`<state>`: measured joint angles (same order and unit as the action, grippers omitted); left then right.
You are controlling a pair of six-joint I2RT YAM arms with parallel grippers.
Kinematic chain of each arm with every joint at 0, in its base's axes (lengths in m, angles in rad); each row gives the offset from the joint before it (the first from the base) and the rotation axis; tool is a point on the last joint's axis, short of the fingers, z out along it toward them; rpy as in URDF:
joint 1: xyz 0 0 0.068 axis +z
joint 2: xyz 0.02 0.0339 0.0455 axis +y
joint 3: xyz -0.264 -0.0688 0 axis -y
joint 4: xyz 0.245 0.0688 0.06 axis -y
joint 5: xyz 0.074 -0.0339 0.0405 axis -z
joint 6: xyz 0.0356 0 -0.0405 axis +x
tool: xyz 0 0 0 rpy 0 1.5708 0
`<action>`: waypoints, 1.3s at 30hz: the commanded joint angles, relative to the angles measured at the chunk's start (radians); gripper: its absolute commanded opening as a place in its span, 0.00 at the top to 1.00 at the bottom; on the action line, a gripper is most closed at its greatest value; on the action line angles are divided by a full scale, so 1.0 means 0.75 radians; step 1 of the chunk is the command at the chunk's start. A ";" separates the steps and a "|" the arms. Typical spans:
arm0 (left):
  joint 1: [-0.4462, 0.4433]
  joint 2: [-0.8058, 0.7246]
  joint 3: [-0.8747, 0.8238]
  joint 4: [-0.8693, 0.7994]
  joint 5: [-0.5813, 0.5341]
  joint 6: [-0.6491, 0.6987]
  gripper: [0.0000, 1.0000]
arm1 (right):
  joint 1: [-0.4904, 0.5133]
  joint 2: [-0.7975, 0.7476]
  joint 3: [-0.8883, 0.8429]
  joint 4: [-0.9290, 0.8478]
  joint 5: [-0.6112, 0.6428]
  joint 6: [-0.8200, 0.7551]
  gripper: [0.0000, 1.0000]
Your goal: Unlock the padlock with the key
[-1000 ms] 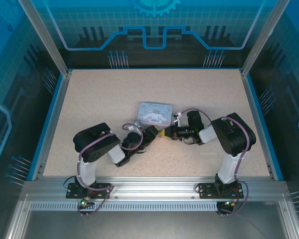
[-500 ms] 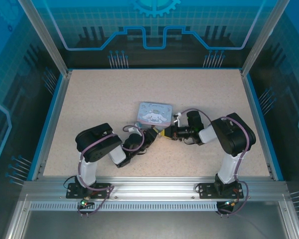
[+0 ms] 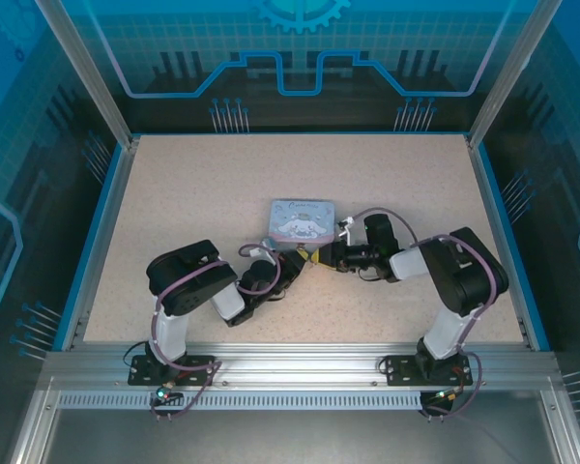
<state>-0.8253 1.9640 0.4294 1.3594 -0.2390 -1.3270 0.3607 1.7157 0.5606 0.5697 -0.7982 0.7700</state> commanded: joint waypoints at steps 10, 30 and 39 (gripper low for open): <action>0.014 -0.191 -0.019 -0.213 -0.022 -0.130 1.00 | 0.161 -0.574 -0.047 -0.562 0.628 -0.799 0.47; 0.053 -0.323 0.011 -0.477 0.036 -0.287 1.00 | 0.678 -0.458 -0.206 -0.099 1.464 -1.295 0.55; 0.057 -0.306 0.033 -0.475 0.056 -0.292 1.00 | 0.703 -0.277 -0.109 0.001 1.482 -1.415 0.58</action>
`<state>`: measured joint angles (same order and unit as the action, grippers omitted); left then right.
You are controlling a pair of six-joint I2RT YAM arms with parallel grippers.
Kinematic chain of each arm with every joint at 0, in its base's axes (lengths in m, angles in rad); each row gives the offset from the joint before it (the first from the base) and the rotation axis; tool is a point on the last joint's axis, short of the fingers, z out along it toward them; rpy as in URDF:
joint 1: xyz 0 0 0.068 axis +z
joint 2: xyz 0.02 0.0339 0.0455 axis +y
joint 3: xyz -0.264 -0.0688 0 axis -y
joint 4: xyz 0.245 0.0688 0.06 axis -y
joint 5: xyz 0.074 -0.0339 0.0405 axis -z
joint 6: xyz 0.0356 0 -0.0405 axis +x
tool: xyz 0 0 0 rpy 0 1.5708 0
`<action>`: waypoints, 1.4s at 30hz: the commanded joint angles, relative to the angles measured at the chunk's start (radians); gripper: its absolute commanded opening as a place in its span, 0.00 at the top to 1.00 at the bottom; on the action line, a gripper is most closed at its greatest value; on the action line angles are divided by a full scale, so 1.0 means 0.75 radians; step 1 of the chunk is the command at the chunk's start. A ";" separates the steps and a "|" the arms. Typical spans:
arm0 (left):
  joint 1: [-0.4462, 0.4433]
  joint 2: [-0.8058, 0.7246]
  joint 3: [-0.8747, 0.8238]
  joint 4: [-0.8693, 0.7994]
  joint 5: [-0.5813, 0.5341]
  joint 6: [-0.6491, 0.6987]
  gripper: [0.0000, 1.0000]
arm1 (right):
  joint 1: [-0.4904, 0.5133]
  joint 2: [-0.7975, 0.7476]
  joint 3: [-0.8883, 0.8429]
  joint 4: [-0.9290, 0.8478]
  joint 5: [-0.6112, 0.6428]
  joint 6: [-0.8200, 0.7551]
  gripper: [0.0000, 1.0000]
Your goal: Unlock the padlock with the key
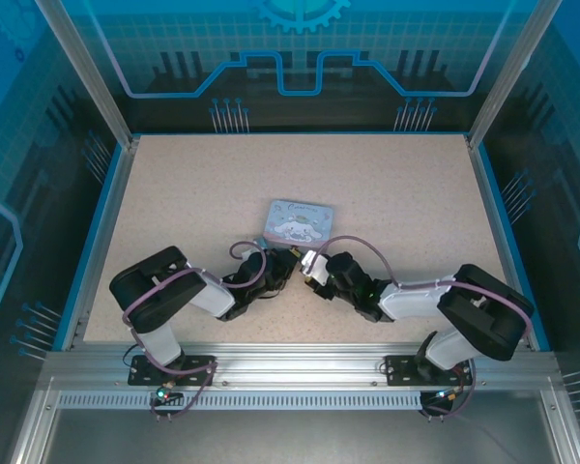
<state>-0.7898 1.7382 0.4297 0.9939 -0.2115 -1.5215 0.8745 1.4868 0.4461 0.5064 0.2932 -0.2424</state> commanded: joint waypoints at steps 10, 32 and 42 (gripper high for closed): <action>0.010 0.008 0.024 0.024 0.016 -0.043 1.00 | 0.014 0.124 0.107 0.092 0.007 -0.074 0.67; 0.009 0.024 0.006 0.066 0.017 -0.054 1.00 | -0.048 0.177 0.139 0.054 -0.021 -0.013 0.85; 0.009 0.016 0.005 0.047 0.027 -0.051 1.00 | -0.057 0.168 0.156 0.039 -0.072 -0.023 0.97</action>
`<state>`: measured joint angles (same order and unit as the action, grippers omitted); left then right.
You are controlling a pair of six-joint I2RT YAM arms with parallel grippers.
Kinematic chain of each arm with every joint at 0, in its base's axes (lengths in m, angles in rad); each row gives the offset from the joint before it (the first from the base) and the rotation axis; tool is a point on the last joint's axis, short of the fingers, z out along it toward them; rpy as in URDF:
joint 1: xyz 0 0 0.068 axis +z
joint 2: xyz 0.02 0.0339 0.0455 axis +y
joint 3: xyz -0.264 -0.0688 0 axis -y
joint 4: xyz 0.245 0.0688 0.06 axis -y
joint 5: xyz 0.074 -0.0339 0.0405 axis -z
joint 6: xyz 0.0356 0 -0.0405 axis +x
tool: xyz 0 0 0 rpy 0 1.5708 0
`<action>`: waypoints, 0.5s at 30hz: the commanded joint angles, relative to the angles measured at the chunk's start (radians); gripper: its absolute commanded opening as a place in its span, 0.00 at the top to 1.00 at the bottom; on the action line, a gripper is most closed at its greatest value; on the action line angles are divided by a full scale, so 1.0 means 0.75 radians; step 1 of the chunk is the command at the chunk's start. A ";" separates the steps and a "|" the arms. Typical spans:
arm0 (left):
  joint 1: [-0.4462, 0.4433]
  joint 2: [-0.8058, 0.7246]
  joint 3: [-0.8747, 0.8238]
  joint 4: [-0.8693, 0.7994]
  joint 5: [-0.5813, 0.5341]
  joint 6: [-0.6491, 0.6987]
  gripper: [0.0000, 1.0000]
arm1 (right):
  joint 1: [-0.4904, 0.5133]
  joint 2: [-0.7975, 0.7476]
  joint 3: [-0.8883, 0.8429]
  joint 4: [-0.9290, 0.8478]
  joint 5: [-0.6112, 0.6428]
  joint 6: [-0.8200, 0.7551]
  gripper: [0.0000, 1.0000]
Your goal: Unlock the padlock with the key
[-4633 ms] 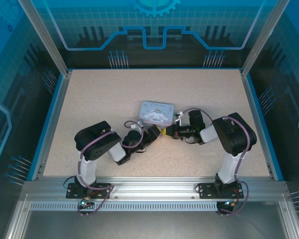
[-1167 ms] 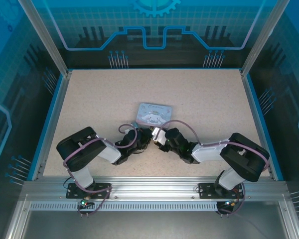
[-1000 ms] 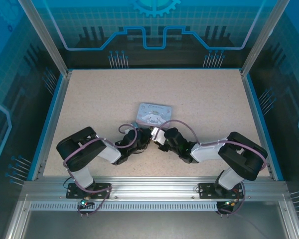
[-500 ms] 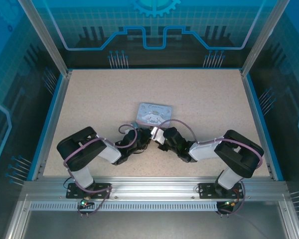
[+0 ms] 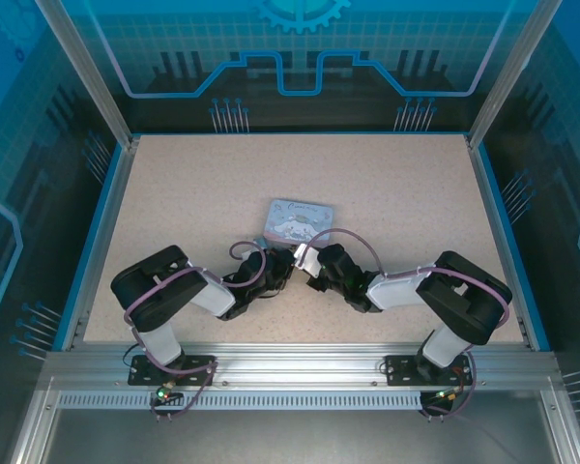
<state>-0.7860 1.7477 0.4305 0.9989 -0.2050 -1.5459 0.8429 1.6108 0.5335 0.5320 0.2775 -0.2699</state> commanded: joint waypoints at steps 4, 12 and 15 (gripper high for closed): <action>0.004 -0.005 -0.004 0.034 0.017 -0.014 1.00 | -0.037 -0.023 0.037 -0.022 -0.137 0.041 1.00; 0.004 0.005 -0.011 0.051 0.026 0.005 1.00 | -0.190 -0.094 0.102 -0.196 -0.548 0.224 1.00; 0.004 0.022 -0.004 0.064 0.032 0.010 1.00 | -0.223 -0.090 0.124 -0.216 -0.686 0.290 1.00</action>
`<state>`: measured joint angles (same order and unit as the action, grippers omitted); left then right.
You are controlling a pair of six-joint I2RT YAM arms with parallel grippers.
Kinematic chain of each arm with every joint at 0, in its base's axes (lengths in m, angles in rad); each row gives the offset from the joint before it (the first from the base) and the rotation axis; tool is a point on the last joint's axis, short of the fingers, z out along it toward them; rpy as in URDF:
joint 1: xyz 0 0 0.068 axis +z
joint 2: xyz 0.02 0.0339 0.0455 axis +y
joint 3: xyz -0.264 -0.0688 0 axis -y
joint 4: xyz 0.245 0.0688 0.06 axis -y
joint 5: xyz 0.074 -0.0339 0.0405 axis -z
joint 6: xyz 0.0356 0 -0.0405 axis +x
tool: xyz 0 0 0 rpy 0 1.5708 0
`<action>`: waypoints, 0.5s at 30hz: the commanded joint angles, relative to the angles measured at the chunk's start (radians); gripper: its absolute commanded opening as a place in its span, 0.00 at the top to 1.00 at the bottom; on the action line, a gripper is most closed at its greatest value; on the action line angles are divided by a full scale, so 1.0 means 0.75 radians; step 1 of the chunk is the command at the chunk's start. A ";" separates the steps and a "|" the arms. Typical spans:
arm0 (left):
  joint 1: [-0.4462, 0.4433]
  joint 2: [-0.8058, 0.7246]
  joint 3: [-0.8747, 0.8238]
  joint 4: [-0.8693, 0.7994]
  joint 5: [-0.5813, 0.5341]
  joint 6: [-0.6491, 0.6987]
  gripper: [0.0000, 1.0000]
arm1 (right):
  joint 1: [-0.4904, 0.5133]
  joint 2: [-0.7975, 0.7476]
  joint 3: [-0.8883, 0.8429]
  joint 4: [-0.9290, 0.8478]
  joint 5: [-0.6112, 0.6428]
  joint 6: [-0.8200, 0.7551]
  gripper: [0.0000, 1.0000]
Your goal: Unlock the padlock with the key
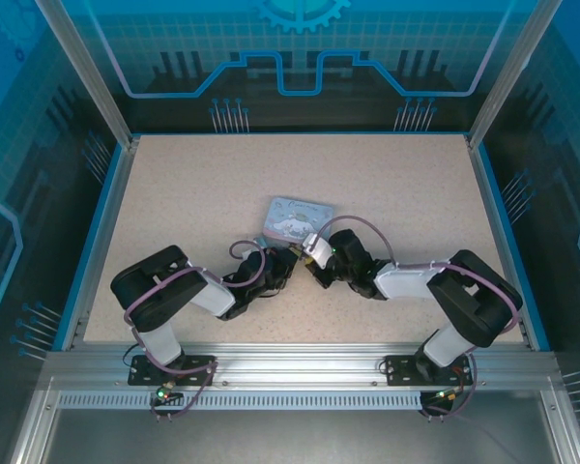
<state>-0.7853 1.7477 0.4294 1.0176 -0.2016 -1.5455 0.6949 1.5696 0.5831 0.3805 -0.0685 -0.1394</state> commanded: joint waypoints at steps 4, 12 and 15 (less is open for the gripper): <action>0.004 0.039 -0.007 0.050 0.025 0.009 1.00 | -0.058 -0.027 0.053 0.004 -0.313 0.174 1.00; 0.004 0.077 -0.023 0.089 0.018 0.009 1.00 | -0.133 -0.015 0.059 0.001 -0.447 0.246 1.00; 0.004 0.080 -0.029 0.091 0.007 0.010 1.00 | -0.133 -0.023 0.058 -0.026 -0.431 0.219 0.92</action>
<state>-0.7856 1.7828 0.4274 1.0794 -0.1806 -1.5455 0.5945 1.5696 0.5896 0.3374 -0.2974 0.0071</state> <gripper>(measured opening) 0.080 0.063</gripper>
